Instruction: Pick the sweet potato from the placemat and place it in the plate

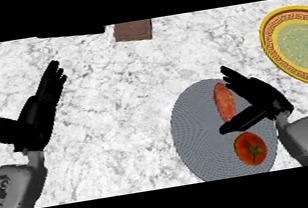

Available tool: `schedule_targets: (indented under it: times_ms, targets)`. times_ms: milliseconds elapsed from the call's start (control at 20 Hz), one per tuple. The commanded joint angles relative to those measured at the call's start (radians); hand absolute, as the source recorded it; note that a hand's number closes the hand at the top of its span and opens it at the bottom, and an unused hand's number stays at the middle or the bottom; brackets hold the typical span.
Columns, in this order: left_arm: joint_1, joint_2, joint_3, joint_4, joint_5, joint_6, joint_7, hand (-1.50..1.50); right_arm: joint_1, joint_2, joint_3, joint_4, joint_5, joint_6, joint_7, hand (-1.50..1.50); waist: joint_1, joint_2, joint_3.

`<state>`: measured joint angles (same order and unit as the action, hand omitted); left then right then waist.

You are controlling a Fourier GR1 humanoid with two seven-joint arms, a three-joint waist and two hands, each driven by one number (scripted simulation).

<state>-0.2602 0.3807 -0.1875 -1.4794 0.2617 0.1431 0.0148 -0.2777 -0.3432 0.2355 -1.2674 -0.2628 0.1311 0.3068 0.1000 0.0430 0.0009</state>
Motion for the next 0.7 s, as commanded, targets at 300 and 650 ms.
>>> schedule_targets:
  times_ms: [300,650]
  targets:
    - [-0.079,0.048,-0.106,-0.07,-0.076,-0.134,-0.068,0.0,-0.378,-0.144,0.238,0.267,0.176,0.462,0.116,-1.5,0.019,-0.017,0.001]
    - [-0.029,0.057,-0.097,-0.111,-0.085,-0.136,-0.06,0.0,-0.639,-0.031,0.227,0.608,0.165,0.669,0.215,-1.5,-0.018,-0.025,0.0]
